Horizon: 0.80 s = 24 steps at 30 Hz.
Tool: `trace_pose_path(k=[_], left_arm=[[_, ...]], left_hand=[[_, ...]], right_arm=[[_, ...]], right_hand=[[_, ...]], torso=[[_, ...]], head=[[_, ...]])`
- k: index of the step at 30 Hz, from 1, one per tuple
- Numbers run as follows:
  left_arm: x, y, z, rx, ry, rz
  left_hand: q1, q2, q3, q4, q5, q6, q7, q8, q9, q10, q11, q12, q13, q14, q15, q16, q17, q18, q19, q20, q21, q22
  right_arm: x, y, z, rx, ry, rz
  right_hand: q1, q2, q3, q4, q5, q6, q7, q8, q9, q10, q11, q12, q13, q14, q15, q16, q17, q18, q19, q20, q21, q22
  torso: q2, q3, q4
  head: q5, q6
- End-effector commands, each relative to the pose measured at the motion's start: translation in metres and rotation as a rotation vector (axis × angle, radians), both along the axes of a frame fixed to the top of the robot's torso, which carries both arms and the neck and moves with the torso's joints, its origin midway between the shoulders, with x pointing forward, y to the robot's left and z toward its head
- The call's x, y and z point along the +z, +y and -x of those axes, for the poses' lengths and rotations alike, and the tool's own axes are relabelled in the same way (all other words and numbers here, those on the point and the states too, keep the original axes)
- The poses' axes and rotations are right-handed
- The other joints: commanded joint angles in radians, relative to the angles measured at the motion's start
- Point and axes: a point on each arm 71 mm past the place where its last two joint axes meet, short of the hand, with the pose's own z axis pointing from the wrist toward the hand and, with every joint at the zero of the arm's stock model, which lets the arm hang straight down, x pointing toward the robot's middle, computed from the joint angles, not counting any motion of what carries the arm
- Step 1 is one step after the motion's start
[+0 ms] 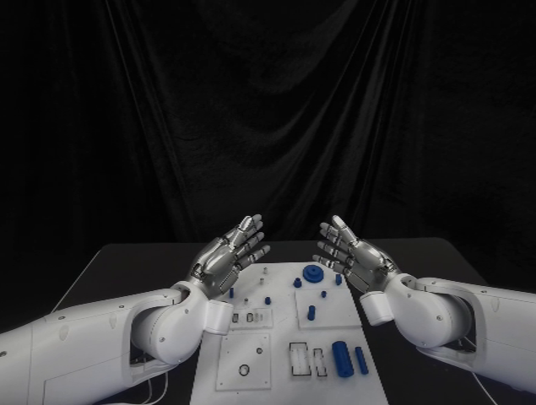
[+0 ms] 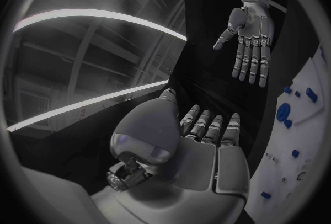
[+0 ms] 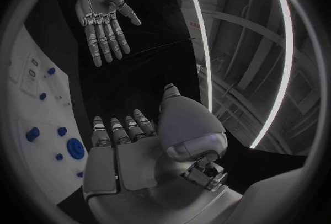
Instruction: Assemble the parts on the task board
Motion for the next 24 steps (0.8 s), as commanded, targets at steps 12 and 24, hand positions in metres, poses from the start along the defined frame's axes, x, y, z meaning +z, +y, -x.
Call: trace_pose_path(k=[12,24], left_arm=[[0.012,0.034,-0.010,-0.068,-0.287,-0.011],[0.020,0.068,0.002,0.018,-0.326,-0.016]], left_hand=[[0.088,-0.006,0.030,-0.017,0.104,0.051,0.003,0.018,0.005,-0.010,0.019,0.104,0.004,0.051,0.038,0.064,0.015,-0.021,0.119,0.019,0.068,0.033],[0.153,-0.060,0.188,-0.086,0.227,0.197,0.007,0.060,0.018,0.132,0.066,0.368,0.040,0.472,0.047,0.467,0.109,-0.028,0.536,0.006,0.319,0.138]], right_arm=[[0.011,-0.046,0.008,0.069,-0.083,-0.055],[0.041,-0.059,0.005,0.076,-0.256,0.039]], right_hand=[[0.139,-0.012,0.035,-0.025,0.194,0.166,0.074,0.203,0.028,0.116,0.150,0.310,0.057,0.159,0.062,0.219,0.055,-0.014,0.287,0.040,0.144,0.045],[0.351,-0.049,0.162,-0.171,0.299,0.353,0.084,0.444,0.073,0.262,0.188,0.720,0.114,0.473,0.064,0.495,0.114,-0.011,0.603,0.037,0.251,0.067]], torso=[[0.029,-0.0150,0.0214],[0.056,-0.0171,0.0521]], head=[[0.044,-0.106],[0.045,-0.181]])
